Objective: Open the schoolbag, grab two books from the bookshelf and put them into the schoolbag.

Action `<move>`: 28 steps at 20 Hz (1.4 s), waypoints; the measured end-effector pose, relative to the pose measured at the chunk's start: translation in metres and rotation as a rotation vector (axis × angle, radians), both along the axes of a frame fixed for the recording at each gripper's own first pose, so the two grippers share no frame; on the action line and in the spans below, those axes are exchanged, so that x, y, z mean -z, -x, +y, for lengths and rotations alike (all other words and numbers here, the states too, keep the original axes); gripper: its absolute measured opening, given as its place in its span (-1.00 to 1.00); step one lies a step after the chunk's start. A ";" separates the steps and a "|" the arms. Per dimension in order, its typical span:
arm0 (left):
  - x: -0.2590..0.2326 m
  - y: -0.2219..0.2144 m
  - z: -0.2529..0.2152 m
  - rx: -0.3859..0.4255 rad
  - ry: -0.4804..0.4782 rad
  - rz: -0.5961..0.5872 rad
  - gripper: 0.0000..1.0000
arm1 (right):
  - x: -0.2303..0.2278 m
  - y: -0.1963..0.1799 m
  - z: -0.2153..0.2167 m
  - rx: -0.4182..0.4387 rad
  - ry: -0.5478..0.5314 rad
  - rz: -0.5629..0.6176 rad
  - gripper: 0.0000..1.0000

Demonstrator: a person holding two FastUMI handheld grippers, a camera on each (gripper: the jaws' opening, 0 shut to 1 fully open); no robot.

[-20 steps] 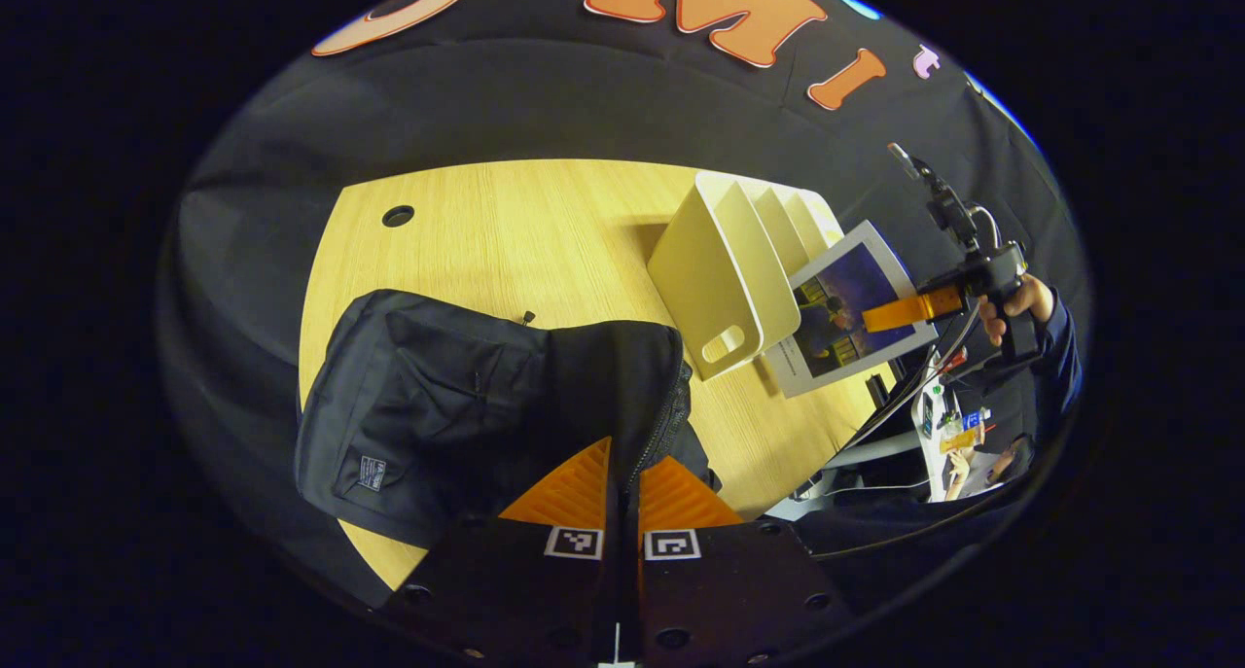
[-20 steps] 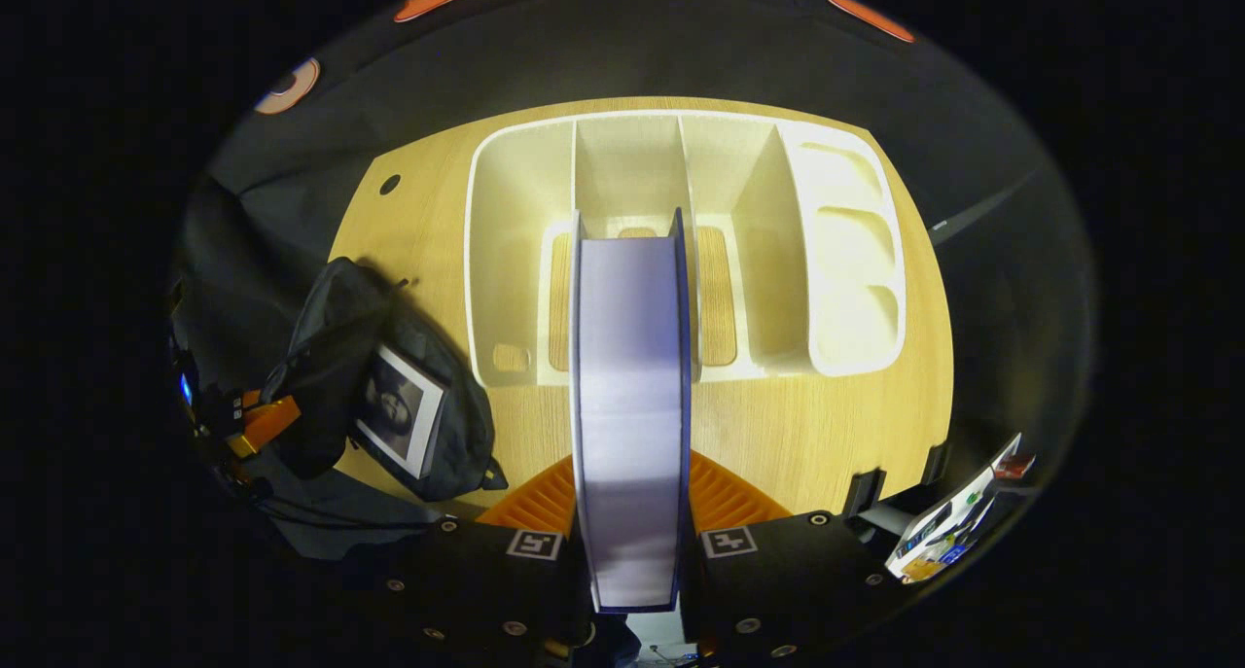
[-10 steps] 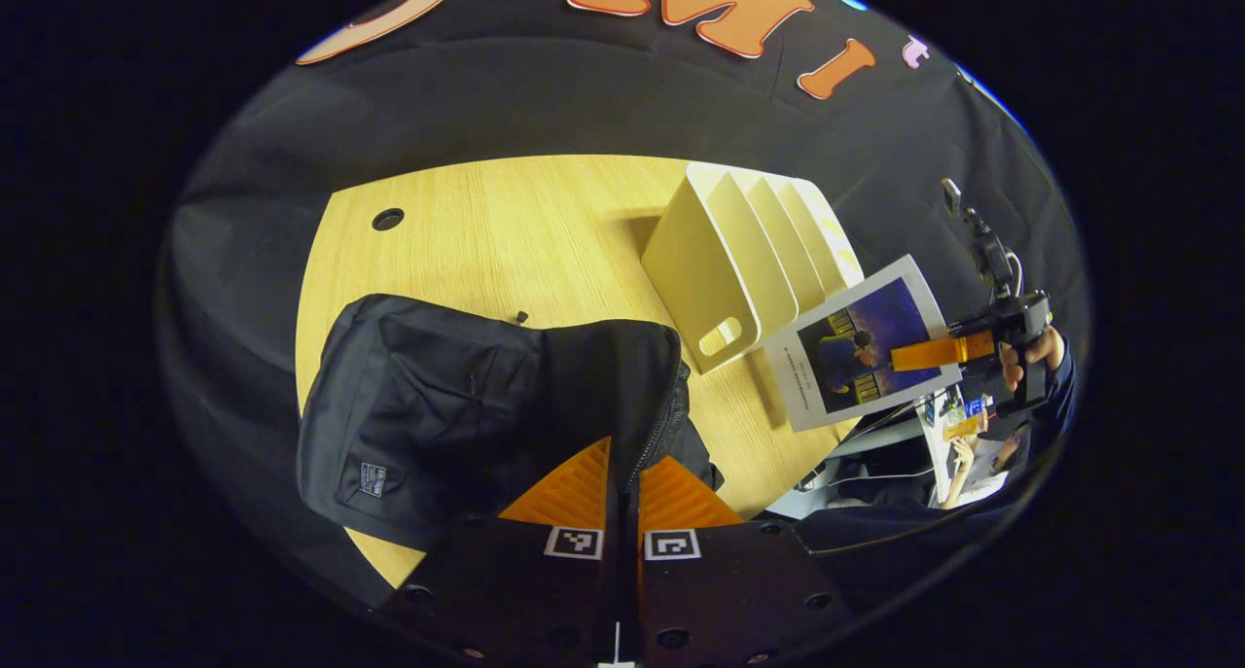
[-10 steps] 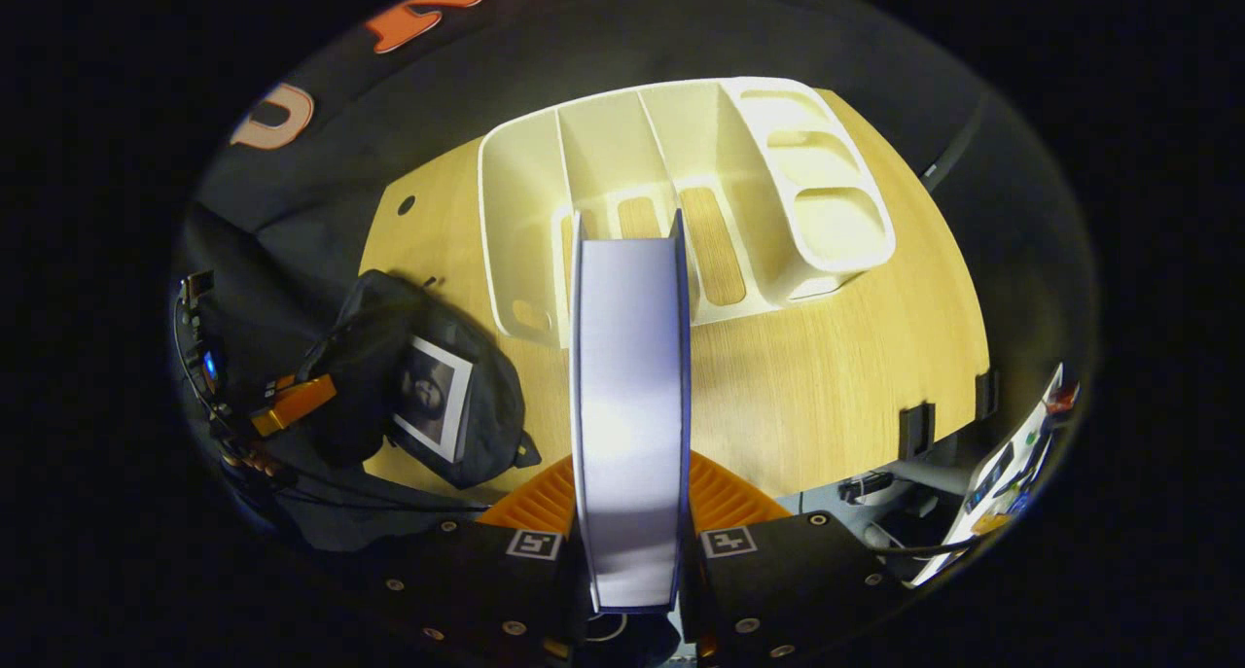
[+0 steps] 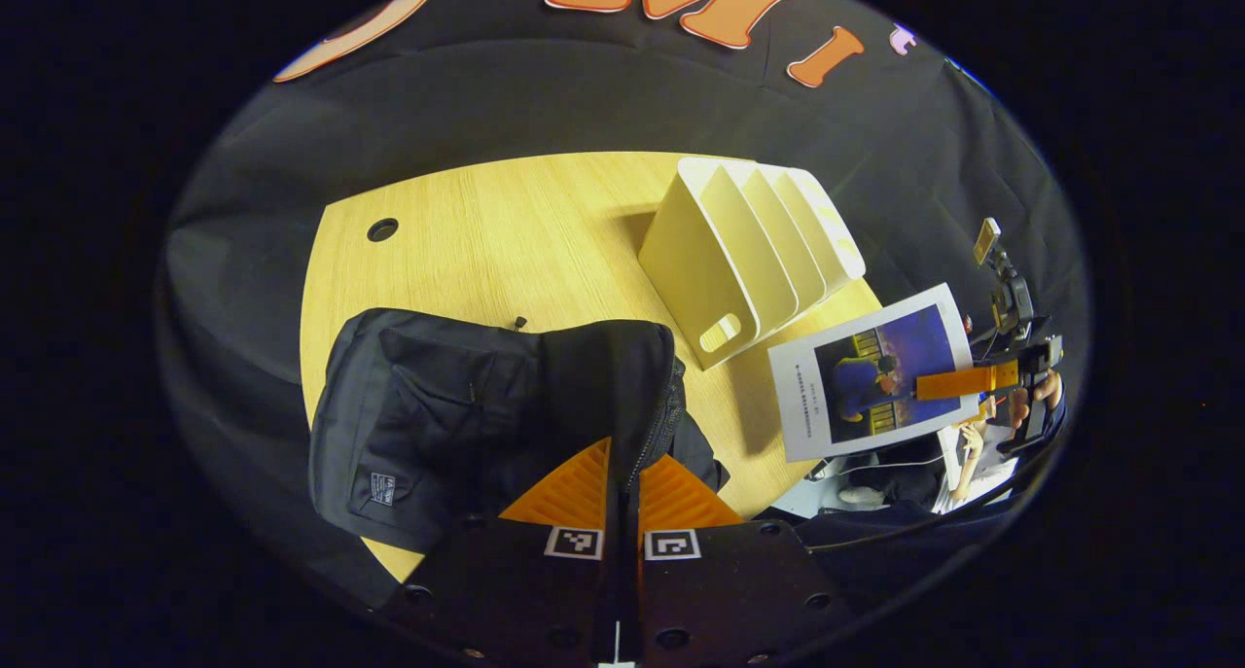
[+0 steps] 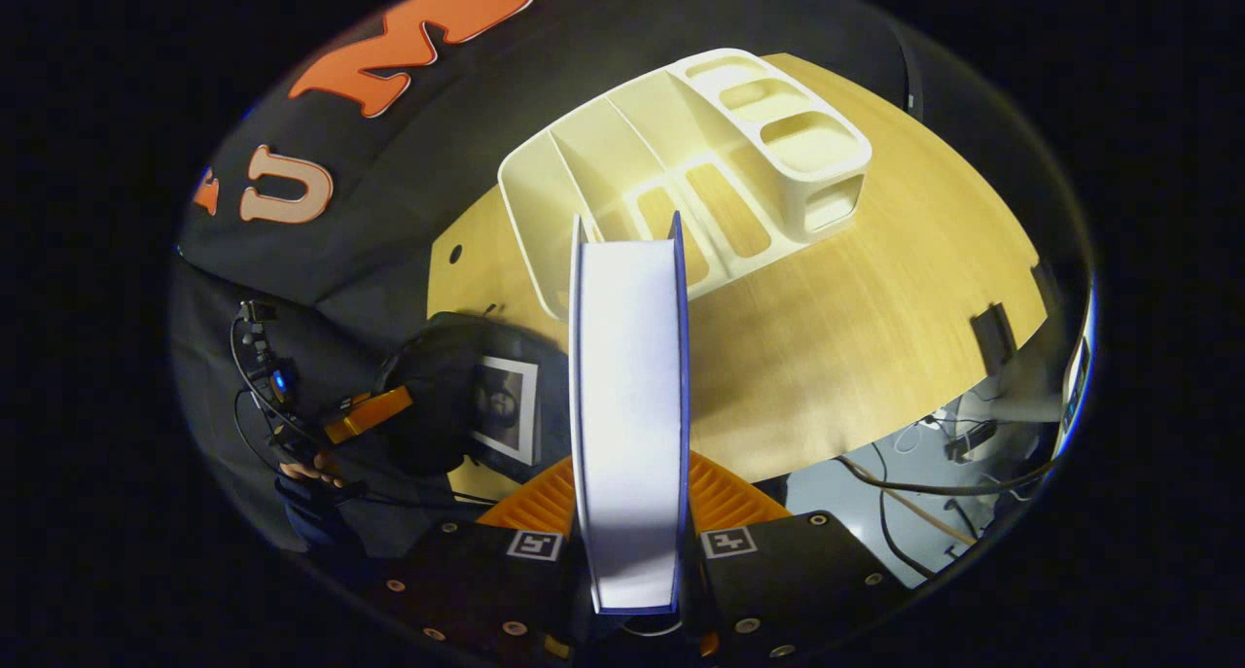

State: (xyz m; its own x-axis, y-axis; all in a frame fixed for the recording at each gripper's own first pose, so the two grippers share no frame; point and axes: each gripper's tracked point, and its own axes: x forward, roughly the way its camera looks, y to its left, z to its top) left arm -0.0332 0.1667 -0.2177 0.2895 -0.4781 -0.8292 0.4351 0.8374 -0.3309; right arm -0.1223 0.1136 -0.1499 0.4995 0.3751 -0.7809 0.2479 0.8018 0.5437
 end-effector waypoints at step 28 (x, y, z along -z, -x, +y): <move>-0.045 -0.008 -0.015 0.011 0.079 -0.104 -0.96 | 0.035 -0.086 0.234 -0.060 -0.400 -0.227 -0.27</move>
State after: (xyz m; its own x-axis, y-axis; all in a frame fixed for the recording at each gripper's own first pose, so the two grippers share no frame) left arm -0.0255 0.1516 -0.1726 0.3669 -0.5443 -0.7544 0.4793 0.8056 -0.3481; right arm -0.0365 0.3478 -0.1854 0.6091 0.6585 -0.4421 0.0463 0.5269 0.8486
